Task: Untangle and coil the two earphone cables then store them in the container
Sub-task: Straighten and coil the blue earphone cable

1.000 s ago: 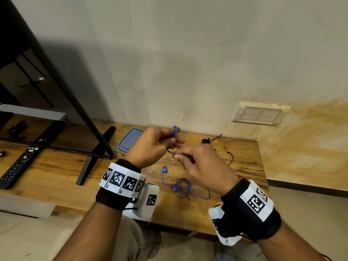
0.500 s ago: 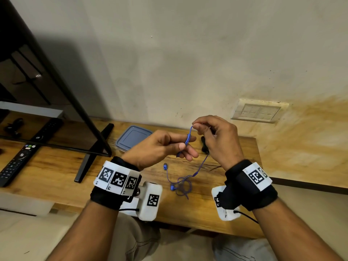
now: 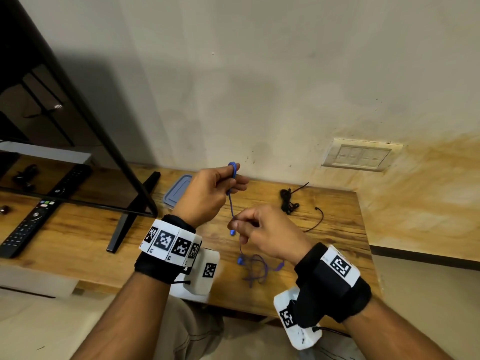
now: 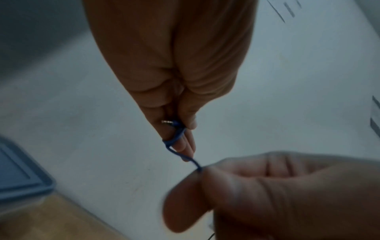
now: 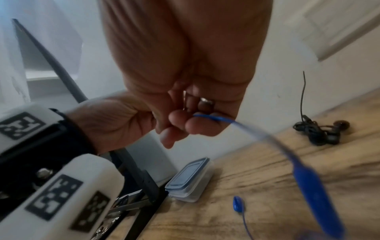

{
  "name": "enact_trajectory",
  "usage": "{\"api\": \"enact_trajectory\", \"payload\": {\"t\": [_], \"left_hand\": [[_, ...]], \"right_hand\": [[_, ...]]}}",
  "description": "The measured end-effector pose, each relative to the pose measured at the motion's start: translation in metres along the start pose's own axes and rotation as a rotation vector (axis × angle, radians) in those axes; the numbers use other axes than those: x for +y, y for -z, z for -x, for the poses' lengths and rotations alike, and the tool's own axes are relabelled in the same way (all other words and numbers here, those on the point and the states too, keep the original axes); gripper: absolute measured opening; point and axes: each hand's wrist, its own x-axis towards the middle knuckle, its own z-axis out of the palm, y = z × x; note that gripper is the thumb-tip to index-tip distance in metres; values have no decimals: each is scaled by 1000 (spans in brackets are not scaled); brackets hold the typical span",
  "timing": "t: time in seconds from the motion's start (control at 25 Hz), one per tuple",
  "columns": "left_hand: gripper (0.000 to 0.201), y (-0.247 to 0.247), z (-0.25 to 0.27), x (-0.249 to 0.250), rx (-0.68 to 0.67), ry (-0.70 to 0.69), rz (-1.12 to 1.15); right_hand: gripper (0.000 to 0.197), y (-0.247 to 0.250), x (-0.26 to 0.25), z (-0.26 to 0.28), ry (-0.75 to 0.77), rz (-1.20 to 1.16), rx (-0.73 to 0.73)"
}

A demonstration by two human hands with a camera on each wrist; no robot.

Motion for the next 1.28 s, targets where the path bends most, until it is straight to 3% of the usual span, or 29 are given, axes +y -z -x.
{"api": "enact_trajectory", "payload": {"t": [0.08, 0.16, 0.28, 0.4, 0.56, 0.72, 0.8, 0.88, 0.96, 1.0, 1.12, 1.28], "left_hand": [[28, 5, 0, -4, -51, -10, -235], [27, 6, 3, -3, -170, -17, -341], [29, 3, 8, 4, -335, 6, -150], [32, 1, 15, 17, -444, 14, 138], [33, -1, 22, 30, -433, -43, 356], [33, -1, 15, 25, -216, -21, 514], [30, -1, 11, 18, -97, -18, 352], [27, 1, 9, 11, -39, -49, -47], [26, 2, 10, 8, -103, -97, -339], [26, 2, 11, 9, -151, -103, -356], [27, -3, 15, 18, -289, -52, -118], [31, -9, 18, 27, -355, -32, 104]], "right_hand": [[17, 5, -6, 8, 81, 27, 54], [13, 17, -7, 11, 179, 20, 212], [9, 40, 1, 5, 311, 18, 495], [6, 52, 9, -6, 343, -75, 638], [10, 43, 14, -17, 215, -167, 612], [19, 19, 7, -13, 91, -94, 238], [21, 9, 2, -6, 116, -3, 105], [20, 5, 0, 1, 166, 103, 65], [16, 14, -1, 5, 247, 174, 181], [12, 23, 0, 5, 309, 187, 286], [7, 52, 7, 0, 461, 172, 543], [5, 59, 14, -11, 469, 102, 640]]}}
